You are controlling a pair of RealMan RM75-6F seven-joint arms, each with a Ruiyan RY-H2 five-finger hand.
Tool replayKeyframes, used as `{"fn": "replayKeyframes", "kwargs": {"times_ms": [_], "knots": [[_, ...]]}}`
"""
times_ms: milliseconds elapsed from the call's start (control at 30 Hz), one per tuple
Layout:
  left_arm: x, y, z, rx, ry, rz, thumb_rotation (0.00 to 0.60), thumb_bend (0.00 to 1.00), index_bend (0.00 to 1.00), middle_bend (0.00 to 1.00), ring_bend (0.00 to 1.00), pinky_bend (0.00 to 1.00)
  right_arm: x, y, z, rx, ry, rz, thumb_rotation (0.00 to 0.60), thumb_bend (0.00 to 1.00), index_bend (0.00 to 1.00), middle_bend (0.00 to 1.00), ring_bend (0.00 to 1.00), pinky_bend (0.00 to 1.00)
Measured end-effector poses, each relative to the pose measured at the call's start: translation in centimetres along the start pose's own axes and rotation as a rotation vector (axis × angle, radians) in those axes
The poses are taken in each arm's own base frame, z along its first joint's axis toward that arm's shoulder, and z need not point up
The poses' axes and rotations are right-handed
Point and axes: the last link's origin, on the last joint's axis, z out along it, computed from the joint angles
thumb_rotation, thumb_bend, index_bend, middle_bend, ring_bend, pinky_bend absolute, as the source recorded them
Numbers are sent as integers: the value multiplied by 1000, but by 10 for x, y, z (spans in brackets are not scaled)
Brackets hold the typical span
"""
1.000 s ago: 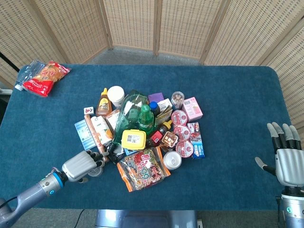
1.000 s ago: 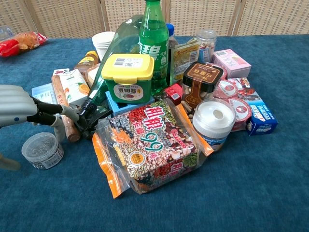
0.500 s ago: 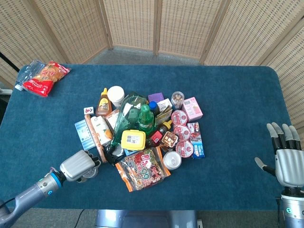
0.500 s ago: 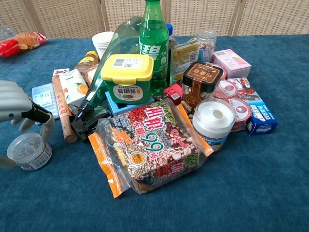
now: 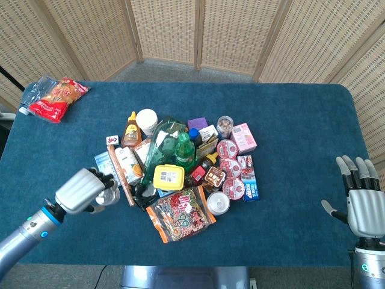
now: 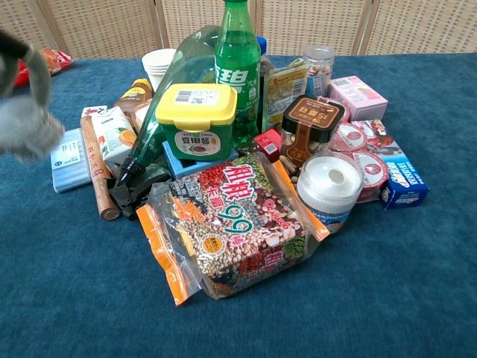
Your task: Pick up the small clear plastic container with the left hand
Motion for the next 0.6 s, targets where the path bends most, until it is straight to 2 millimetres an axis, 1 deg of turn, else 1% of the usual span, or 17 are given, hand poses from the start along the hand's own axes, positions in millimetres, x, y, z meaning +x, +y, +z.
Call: {"fn": "replayKeyframes", "kwargs": {"times_ms": [167,267,367,467,600], "knots": [[37,-9,5,22,91,15,600,86,597,558,581,577,1,-1,0,4,3,1,600,0,0,0,0,0],[55,-10,9,25,134,18,600,85,596,558,581,577,1,-2,0,4,4,1,600,0,0,0,0,0],[68,-10,13,24,166,25,600,87,596,558,581,577,1,-2,-1,3,5,3,600,0,0,0,0,0],[77,-10,16,22,187,27,600,86,597,557,580,577,2,-1,-1,3,6,3,600,0,0,0,0,0],[83,-8,18,18,202,30,600,87,596,558,580,576,2,-1,0,1,5,4,600,0,0,0,0,0]]}}
